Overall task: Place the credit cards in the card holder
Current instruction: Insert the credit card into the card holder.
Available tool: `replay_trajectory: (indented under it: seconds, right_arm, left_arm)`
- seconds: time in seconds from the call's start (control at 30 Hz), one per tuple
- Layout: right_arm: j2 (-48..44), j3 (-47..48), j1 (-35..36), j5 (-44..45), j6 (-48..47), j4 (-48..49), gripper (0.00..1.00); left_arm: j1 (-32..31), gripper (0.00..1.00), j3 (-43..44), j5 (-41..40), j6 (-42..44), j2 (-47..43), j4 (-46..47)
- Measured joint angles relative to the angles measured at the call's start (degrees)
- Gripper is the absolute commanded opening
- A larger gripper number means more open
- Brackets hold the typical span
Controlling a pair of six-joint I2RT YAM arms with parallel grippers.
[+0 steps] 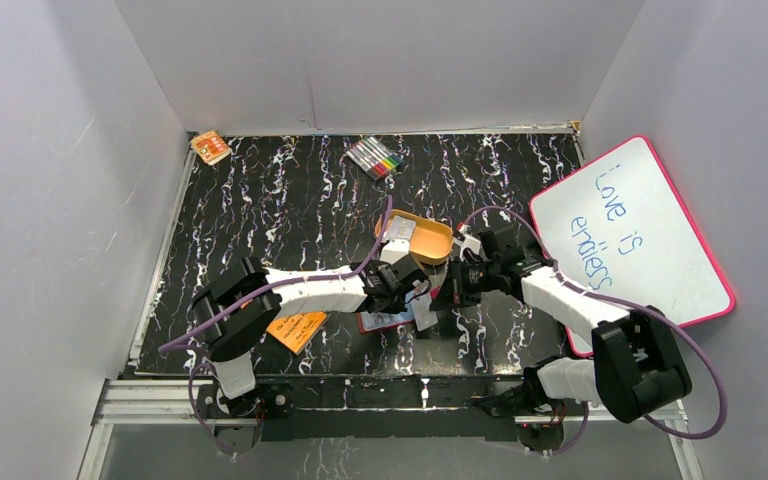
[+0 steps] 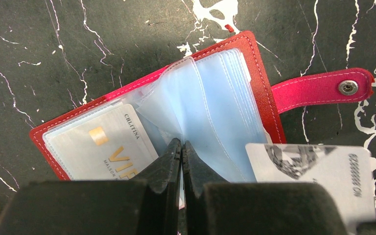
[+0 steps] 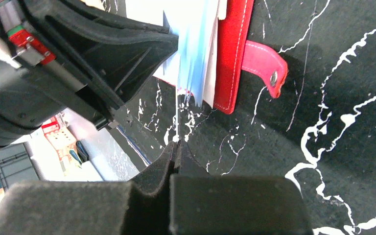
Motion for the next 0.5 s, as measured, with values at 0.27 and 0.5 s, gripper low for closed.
replay_trajectory:
  seconds: [0.27, 0.5]
  right_arm:
    - [5.2, 0.1, 1.1, 0.5, 0.0, 1.1, 0.0]
    - [6.9, 0.1, 2.4, 0.1, 0.1, 3.3, 0.0]
  left_arm:
    - [0.0, 0.0, -0.5, 0.0, 0.0, -0.6, -0.5]
    - [0.0, 0.13, -1.1, 0.2, 0.1, -1.8, -2.8]
